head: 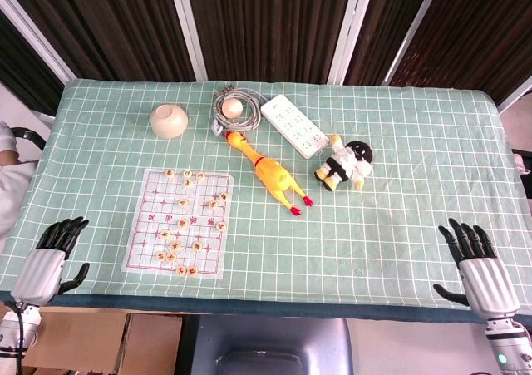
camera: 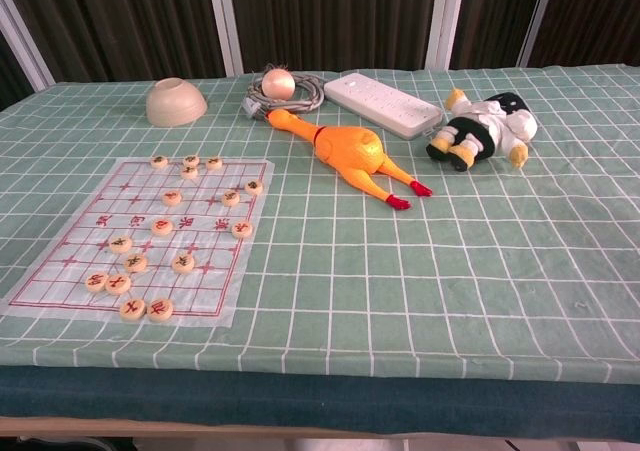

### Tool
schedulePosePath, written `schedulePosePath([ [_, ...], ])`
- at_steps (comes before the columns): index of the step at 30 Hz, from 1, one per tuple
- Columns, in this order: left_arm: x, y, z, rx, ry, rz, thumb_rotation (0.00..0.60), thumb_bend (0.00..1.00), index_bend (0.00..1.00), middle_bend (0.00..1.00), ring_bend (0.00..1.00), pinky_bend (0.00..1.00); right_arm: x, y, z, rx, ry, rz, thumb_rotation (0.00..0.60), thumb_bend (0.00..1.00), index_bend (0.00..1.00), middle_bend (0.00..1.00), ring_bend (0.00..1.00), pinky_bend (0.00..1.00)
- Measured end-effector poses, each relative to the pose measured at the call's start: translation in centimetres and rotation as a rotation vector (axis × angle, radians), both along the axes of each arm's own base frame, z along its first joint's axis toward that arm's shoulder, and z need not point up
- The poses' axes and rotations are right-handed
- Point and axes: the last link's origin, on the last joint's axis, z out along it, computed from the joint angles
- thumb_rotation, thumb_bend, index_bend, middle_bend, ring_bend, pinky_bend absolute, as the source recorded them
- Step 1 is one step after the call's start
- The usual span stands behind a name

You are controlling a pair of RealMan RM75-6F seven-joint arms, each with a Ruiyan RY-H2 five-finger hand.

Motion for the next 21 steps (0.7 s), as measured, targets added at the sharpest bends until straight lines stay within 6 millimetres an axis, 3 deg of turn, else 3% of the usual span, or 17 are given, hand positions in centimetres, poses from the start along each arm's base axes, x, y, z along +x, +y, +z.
schedulePosePath([
  [2, 0.2, -0.2, -0.3, -0.018, -0.003, -0.012, 0.600, 0.40, 0.00, 0.05, 0.01, 0.10, 0.1, 0.0, 0.0, 0.000, -0.008, 0.004, 0.600, 0.11, 0.00, 0.00, 0.00, 0.00],
  [4, 0.5, -0.3, -0.7, -0.041, -0.005, -0.033, 0.600, 0.40, 0.00, 0.12, 0.10, 0.21, 0.2, 0.0, 0.0, 0.000, -0.013, 0.010, 0.600, 0.11, 0.00, 0.00, 0.00, 0.00],
  [6, 1.1, -0.4, -1.4, -0.055, -0.014, -0.064, 0.600, 0.40, 0.02, 0.35, 0.41, 0.57, 0.3, 0.0, -0.1, 0.005, -0.011, 0.011, 0.600, 0.11, 0.00, 0.00, 0.00, 0.00],
  [8, 1.7, -0.4, -2.5, -0.050, -0.029, -0.091, 0.600, 0.40, 0.06, 0.70, 0.78, 0.90, 0.3, -0.1, -0.3, 0.010, -0.014, 0.012, 0.600, 0.11, 0.00, 0.00, 0.00, 0.00],
  [9, 2.1, -0.4, -3.1, -0.051, -0.034, -0.102, 0.600, 0.40, 0.10, 0.86, 0.92, 0.98, 0.3, -0.1, -0.4, 0.012, -0.012, 0.013, 0.600, 0.11, 0.00, 0.00, 0.00, 0.00],
  [11, 3.1, -0.3, -4.5, -0.067, -0.036, -0.131, 0.600, 0.40, 0.19, 0.98, 1.00, 1.00, 0.4, -0.1, -0.6, 0.019, -0.008, 0.012, 0.600, 0.11, 0.00, 0.00, 0.00, 0.00],
  [15, 4.9, 0.3, -6.6, -0.088, -0.049, -0.146, 0.600, 0.40, 0.37, 1.00, 1.00, 1.00, 0.6, -0.2, -0.9, 0.023, -0.007, 0.018, 0.600, 0.11, 0.00, 0.00, 0.00, 0.00],
  [21, 6.4, 1.7, -9.7, -0.131, -0.048, -0.086, 0.600, 0.38, 0.38, 1.00, 1.00, 1.00, 0.7, -0.5, -1.4, 0.032, 0.001, 0.019, 0.600, 0.11, 0.00, 0.00, 0.00, 0.00],
])
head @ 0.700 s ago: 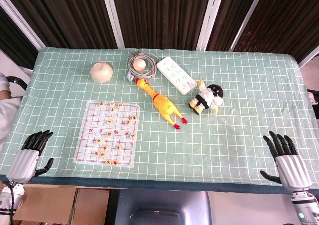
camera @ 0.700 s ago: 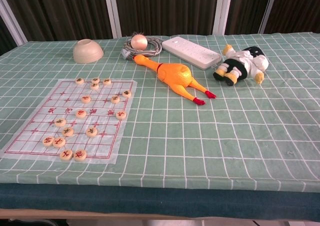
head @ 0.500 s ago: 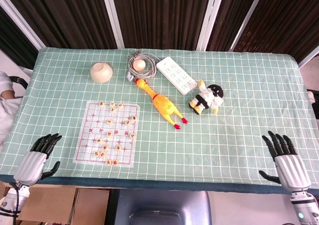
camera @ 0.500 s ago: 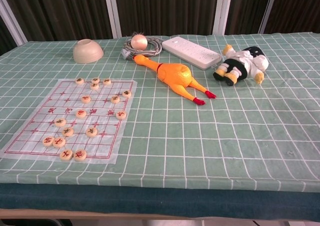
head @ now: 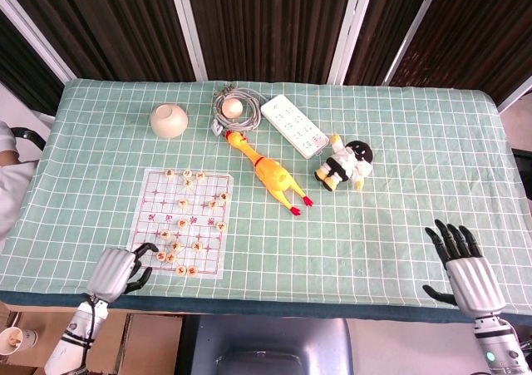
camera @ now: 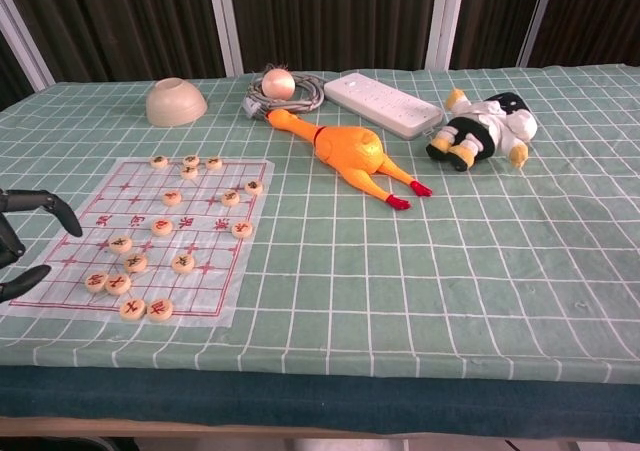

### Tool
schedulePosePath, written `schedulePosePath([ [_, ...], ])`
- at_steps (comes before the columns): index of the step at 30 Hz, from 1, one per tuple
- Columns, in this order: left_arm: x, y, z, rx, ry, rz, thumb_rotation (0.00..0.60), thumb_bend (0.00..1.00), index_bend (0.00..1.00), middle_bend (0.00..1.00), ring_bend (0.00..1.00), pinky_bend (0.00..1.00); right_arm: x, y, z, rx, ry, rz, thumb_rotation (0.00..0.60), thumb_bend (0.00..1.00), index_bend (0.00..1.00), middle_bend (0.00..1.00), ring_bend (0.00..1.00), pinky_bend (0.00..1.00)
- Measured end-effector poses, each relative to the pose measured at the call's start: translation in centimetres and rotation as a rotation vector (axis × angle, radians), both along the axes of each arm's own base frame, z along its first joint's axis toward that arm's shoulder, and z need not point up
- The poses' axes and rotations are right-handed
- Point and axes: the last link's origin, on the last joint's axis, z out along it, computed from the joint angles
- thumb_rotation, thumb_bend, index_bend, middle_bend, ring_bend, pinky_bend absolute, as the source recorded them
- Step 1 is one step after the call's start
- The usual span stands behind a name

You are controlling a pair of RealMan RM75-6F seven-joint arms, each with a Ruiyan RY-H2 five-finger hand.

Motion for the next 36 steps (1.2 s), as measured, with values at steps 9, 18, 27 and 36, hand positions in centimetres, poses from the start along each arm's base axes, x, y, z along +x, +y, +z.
schedulePosePath([
  [9, 2.1, 0.1, -3.0, -0.044, 0.014, -0.043, 0.600, 0.38, 0.39, 1.00, 1.00, 1.00, 0.0, -0.2, 0.0, -0.006, -0.007, -0.002, 0.600, 0.11, 0.00, 0.00, 0.00, 0.00],
  [18, 2.6, -0.3, -5.2, -0.090, 0.085, -0.068, 0.600, 0.36, 0.38, 1.00, 1.00, 1.00, 0.1, -0.1, 0.1, 0.000, -0.010, 0.002, 0.600, 0.11, 0.00, 0.00, 0.00, 0.00],
  [27, 3.0, -0.3, -6.2, -0.078, 0.111, -0.091, 0.600, 0.36, 0.37, 1.00, 1.00, 1.00, 0.0, -0.1, 0.1, -0.001, -0.011, -0.002, 0.600, 0.11, 0.00, 0.00, 0.00, 0.00],
  [36, 3.0, -0.5, -7.1, -0.086, 0.130, -0.088, 0.600, 0.36, 0.38, 1.00, 1.00, 1.00, 0.0, -0.1, 0.2, -0.001, -0.012, -0.004, 0.600, 0.11, 0.00, 0.00, 0.00, 0.00],
])
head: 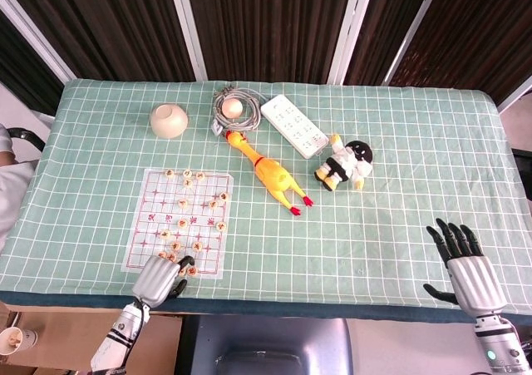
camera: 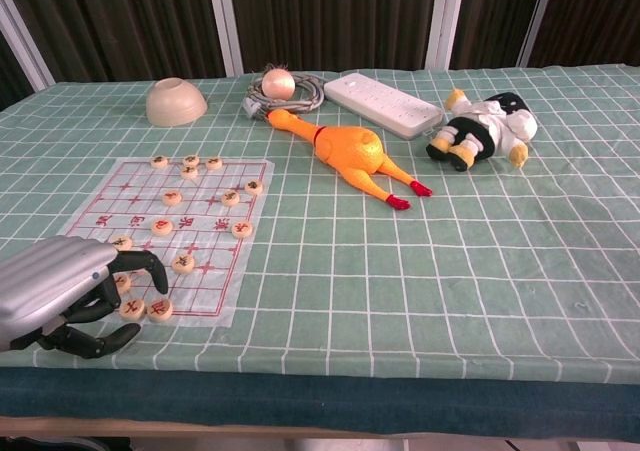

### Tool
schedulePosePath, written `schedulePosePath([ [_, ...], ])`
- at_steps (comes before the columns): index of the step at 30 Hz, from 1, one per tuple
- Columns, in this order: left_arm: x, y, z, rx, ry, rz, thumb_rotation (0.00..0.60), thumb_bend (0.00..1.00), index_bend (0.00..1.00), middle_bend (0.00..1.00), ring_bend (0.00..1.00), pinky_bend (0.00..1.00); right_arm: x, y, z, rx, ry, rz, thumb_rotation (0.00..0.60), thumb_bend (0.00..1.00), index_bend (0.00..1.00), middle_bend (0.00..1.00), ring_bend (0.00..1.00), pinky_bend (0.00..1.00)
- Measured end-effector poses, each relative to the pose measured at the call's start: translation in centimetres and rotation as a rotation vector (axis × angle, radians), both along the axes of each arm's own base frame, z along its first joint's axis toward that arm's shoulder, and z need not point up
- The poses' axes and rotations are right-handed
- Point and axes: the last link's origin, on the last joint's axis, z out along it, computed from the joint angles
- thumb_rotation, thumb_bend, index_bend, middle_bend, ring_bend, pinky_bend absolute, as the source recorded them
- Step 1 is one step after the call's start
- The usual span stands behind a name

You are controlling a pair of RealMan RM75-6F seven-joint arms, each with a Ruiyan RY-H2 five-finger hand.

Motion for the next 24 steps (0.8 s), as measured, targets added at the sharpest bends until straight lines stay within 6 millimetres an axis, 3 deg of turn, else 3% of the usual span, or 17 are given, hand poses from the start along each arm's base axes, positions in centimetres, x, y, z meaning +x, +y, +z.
schedulePosePath([
  [24, 0.0, 0.8, -1.1, -0.004, -0.005, 0.021, 0.600, 0.35, 0.46, 1.00, 1.00, 1.00, 0.0, 0.1, 0.3, -0.004, 0.000, 0.000, 0.600, 0.11, 0.00, 0.00, 0.00, 0.00],
])
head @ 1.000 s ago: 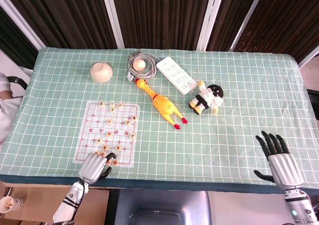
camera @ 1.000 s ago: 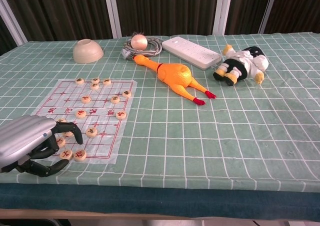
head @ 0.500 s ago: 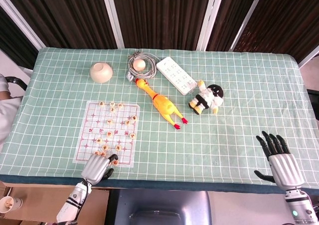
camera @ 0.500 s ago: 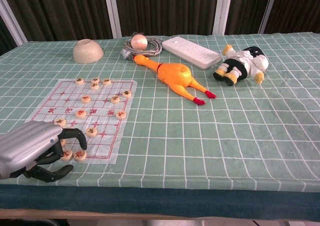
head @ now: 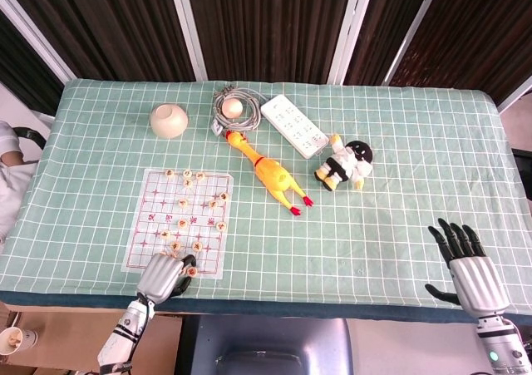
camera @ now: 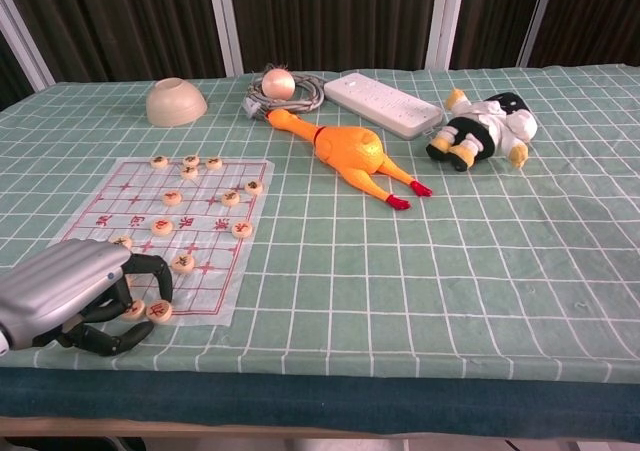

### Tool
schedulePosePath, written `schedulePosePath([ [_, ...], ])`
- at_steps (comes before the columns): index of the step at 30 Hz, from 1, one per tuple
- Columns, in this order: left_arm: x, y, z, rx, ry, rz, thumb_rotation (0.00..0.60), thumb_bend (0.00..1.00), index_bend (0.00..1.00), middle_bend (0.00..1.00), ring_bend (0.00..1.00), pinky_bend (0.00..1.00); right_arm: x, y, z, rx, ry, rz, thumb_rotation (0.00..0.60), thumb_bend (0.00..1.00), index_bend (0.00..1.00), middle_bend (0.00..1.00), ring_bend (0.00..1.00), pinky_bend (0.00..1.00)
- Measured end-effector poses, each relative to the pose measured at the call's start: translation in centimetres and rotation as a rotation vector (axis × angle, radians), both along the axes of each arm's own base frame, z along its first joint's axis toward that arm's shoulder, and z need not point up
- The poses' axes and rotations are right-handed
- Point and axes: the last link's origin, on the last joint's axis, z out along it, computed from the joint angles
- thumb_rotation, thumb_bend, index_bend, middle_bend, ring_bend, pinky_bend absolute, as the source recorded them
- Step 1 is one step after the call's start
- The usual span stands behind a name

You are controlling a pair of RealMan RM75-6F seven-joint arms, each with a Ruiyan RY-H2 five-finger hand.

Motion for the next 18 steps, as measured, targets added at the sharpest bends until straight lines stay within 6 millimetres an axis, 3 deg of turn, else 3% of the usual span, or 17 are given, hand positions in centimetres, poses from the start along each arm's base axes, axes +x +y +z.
schedulePosePath([
  [18, 0.85, 0.04, 0.87, 0.012, -0.061, 0.004, 0.600, 0.35, 0.52, 1.00, 1.00, 1.00, -0.02, -0.03, -0.09, 0.001, 0.004, -0.001, 0.600, 0.11, 0.00, 0.00, 0.00, 0.00],
])
